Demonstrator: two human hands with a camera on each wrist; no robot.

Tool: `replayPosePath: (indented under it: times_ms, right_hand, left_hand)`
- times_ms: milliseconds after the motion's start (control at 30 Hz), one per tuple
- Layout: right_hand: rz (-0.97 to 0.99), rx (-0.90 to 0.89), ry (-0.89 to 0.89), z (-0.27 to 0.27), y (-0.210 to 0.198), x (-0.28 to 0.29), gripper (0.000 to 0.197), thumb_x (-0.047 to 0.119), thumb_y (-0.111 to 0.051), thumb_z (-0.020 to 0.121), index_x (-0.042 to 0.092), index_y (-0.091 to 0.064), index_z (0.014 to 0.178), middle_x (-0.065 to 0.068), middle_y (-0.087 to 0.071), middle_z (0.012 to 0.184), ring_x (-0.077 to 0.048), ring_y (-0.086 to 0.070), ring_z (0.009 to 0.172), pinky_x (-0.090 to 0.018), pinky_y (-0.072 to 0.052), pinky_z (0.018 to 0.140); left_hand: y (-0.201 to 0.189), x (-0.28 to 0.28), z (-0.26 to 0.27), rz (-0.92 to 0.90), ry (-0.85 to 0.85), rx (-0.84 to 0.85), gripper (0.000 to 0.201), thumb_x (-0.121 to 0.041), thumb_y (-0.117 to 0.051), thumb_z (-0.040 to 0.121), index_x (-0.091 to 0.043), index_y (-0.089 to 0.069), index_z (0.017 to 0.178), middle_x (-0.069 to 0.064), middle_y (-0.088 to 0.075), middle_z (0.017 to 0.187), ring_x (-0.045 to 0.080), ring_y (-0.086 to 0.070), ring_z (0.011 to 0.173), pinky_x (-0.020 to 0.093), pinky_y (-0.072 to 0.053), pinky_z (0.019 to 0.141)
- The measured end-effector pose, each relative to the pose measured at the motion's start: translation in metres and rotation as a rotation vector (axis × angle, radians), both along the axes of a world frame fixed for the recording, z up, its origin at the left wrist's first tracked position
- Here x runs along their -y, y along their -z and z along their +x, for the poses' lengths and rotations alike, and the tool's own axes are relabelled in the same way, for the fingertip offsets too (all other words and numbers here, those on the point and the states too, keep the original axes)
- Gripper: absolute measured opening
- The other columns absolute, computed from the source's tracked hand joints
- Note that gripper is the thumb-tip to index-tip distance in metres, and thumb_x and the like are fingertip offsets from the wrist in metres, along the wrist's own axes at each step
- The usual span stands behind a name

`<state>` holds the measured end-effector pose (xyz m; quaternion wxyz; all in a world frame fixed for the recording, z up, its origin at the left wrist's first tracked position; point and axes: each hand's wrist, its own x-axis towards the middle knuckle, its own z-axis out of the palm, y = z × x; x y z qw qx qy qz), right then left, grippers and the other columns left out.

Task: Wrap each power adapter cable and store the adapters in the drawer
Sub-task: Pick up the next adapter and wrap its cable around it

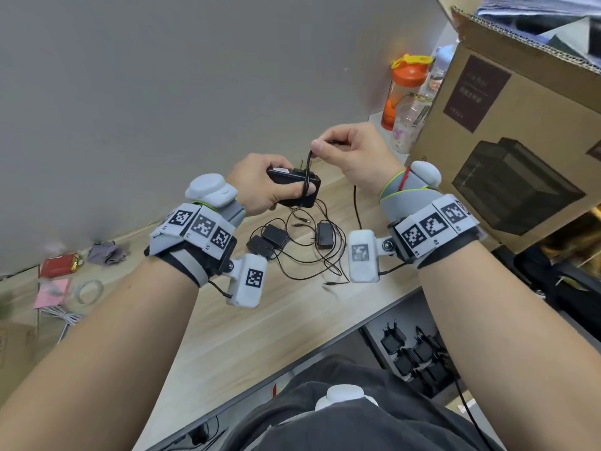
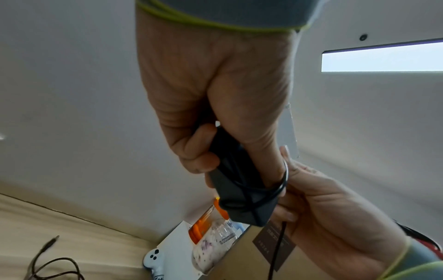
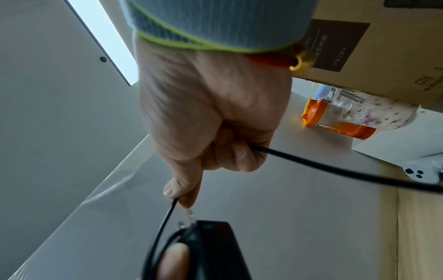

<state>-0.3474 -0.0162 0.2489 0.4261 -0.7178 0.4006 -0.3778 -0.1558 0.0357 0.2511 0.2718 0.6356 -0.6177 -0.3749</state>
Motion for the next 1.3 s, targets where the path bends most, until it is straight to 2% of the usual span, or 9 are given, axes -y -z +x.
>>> replayPosePath:
  times_ms: [233,333,400,433,500,633,800,1033,1300]
  right_hand:
    - [0.034,0.044,0.030,0.000,0.016,0.002,0.018,0.018,-0.062,0.095,0.020,-0.067,0.077,0.006,-0.064,0.071,-0.002,-0.055,0.068,-0.017,-0.044,0.070]
    - [0.073,-0.006,0.029,0.002,0.017,-0.005,0.019,0.014,-0.055,0.100,0.005,-0.068,0.089,0.020,-0.054,0.050,0.006,-0.046,0.049,-0.007,-0.035,0.054]
    - [0.100,-0.058,0.025,0.004,0.018,-0.011,0.021,0.014,-0.053,0.100,0.000,-0.068,0.092,0.020,-0.045,0.041,0.004,-0.040,0.041,-0.008,-0.032,0.046]
    - [0.113,-0.081,0.010,0.005,0.018,-0.014,0.023,0.017,-0.054,0.100,0.006,-0.069,0.088,0.018,-0.040,0.039,0.001,-0.036,0.039,-0.010,-0.029,0.044]
    - [0.126,-0.111,-0.040,0.008,0.021,-0.020,0.025,0.028,-0.055,0.100,0.018,-0.072,0.084,0.015,-0.030,0.041,-0.004,-0.026,0.042,-0.015,-0.020,0.044]
    - [0.101,-0.179,-0.089,0.012,0.015,-0.027,0.026,0.028,-0.054,0.100,0.014,-0.076,0.097,0.012,-0.023,0.043,-0.006,-0.022,0.045,-0.016,-0.017,0.045]
    - [0.085,-0.232,-0.103,0.011,0.004,-0.027,0.025,0.027,-0.061,0.097,0.009,-0.078,0.091,0.013,-0.033,0.039,-0.004,-0.030,0.042,-0.014,-0.022,0.046]
    - [0.032,-0.126,-0.037,0.005,0.004,-0.005,0.016,0.034,-0.071,0.085,0.027,-0.075,0.071,0.003,-0.071,0.072,-0.003,-0.054,0.070,-0.030,-0.047,0.075]
    - [0.002,-0.015,0.035,-0.007,0.002,0.010,0.013,0.025,-0.079,0.081,0.023,-0.070,0.073,0.000,-0.067,0.072,-0.005,-0.057,0.067,-0.024,-0.049,0.071]
  left_hand:
    - [-0.017,-0.009,-0.011,-0.051,0.048,-0.161,0.029,-0.021,-0.081,0.079,-0.002,-0.066,0.095,0.005,-0.059,0.062,0.006,-0.046,0.038,0.013,-0.031,0.034]
    - [-0.025,-0.011,-0.015,-0.080,0.041,-0.231,0.024,-0.014,-0.077,0.083,0.001,-0.065,0.096,0.006,-0.058,0.061,0.005,-0.047,0.038,0.013,-0.031,0.034]
    - [-0.026,-0.008,-0.015,-0.118,0.025,-0.312,0.021,-0.018,-0.079,0.082,-0.003,-0.066,0.090,0.005,-0.060,0.059,0.016,-0.051,0.046,0.019,-0.036,0.040]
    - [-0.025,-0.005,-0.013,-0.138,-0.001,-0.338,0.021,-0.021,-0.081,0.080,-0.007,-0.066,0.086,0.003,-0.061,0.059,0.022,-0.051,0.051,0.022,-0.038,0.043]
    - [-0.023,0.001,-0.011,-0.164,-0.081,-0.357,0.022,-0.025,-0.082,0.079,-0.012,-0.065,0.080,-0.001,-0.061,0.056,0.024,-0.050,0.055,0.027,-0.040,0.046]
    - [-0.021,0.010,-0.007,-0.196,-0.212,-0.348,0.028,-0.031,-0.085,0.075,-0.014,-0.062,0.076,0.004,-0.060,0.061,0.022,-0.049,0.047,0.024,-0.039,0.043]
    - [-0.011,0.016,0.003,-0.154,-0.258,-0.132,0.032,-0.045,-0.085,0.069,-0.023,-0.063,0.073,0.001,-0.065,0.065,0.016,-0.053,0.042,0.023,-0.042,0.044]
    - [-0.001,0.013,0.003,-0.069,-0.131,0.050,0.025,-0.038,-0.083,0.072,-0.023,-0.066,0.083,0.004,-0.066,0.072,0.018,-0.052,0.048,0.020,-0.041,0.039]
    - [-0.008,0.012,-0.004,-0.020,0.044,0.064,0.032,-0.044,-0.086,0.069,-0.021,-0.065,0.080,-0.006,-0.062,0.059,0.009,-0.049,0.043,0.015,-0.035,0.036]
